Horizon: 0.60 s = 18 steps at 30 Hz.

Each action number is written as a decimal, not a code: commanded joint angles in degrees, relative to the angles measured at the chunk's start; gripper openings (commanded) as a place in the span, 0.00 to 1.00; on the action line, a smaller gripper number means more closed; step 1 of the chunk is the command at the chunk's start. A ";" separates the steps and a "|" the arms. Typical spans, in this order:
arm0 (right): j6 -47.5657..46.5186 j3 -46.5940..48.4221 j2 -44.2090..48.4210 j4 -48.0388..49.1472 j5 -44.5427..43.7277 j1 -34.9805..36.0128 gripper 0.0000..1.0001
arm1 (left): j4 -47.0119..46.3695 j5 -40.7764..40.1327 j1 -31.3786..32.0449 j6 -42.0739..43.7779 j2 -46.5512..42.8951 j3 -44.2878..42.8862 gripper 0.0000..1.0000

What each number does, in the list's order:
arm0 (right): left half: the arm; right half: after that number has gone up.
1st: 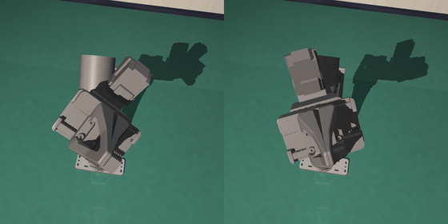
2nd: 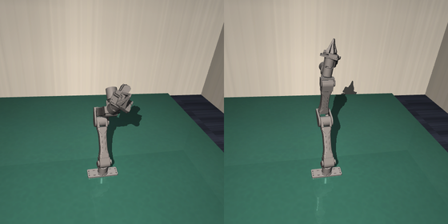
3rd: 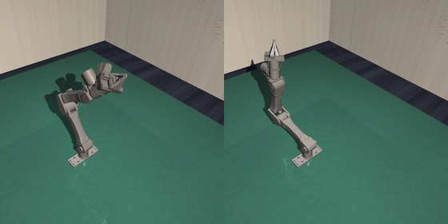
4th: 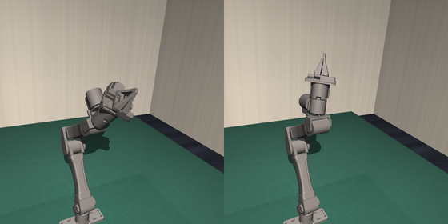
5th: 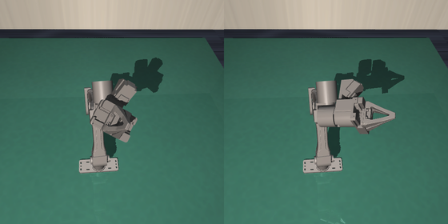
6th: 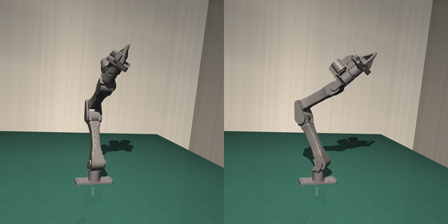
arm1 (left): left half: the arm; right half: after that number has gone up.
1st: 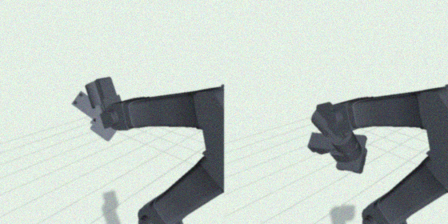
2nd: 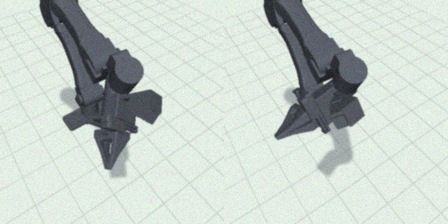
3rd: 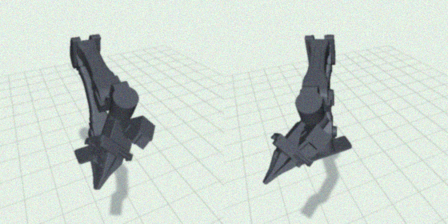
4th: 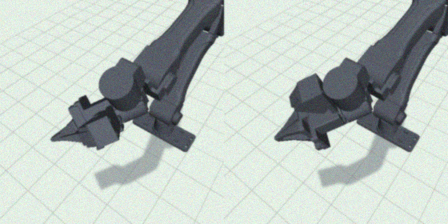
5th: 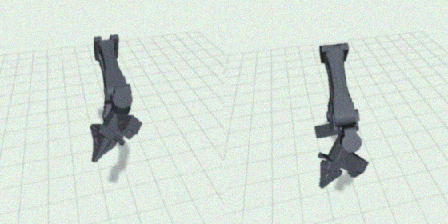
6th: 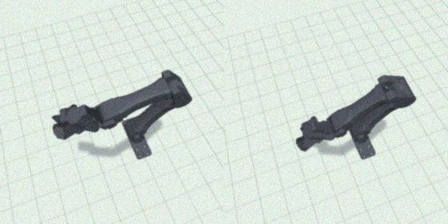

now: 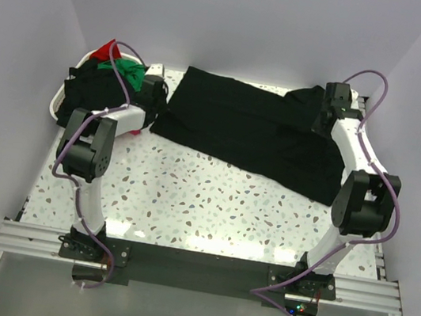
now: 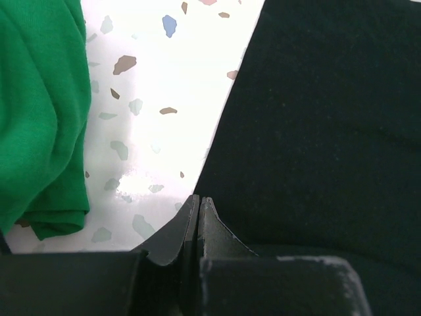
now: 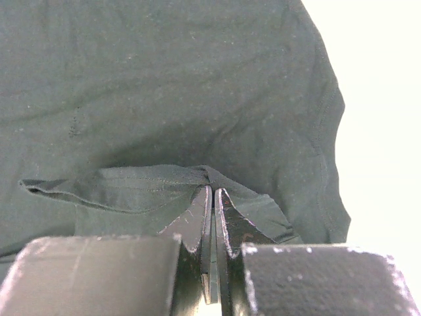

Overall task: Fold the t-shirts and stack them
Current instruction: Fold the tshirt

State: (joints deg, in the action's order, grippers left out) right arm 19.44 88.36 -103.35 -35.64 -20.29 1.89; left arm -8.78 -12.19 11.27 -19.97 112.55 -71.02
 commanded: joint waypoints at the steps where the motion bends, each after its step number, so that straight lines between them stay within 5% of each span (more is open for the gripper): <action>1: -0.28 -0.20 3.95 0.39 -2.12 -0.66 0.00 | -3.35 -1.26 -0.46 -0.60 -3.04 0.27 0.00; 13: -0.46 1.90 1.58 0.39 -0.98 -1.01 0.00 | -1.33 -0.82 -0.54 -0.60 1.18 -4.03 0.00; 16: -0.54 4.01 -0.36 0.13 -0.45 -1.10 0.06 | -1.51 -0.21 -0.54 -0.60 1.27 -4.91 0.34; 17: -0.72 4.54 -1.49 -0.13 -0.36 -1.10 0.15 | -2.03 0.31 -0.54 -0.60 1.27 -5.09 0.52; 18: -0.90 5.85 -2.02 -0.39 -0.10 -1.10 0.31 | -2.12 0.84 -0.46 -0.69 1.27 -5.44 0.58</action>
State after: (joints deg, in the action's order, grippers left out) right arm 19.64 89.71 -103.72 -36.32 -20.05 1.28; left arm -8.54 -11.94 11.27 -20.23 113.62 -73.58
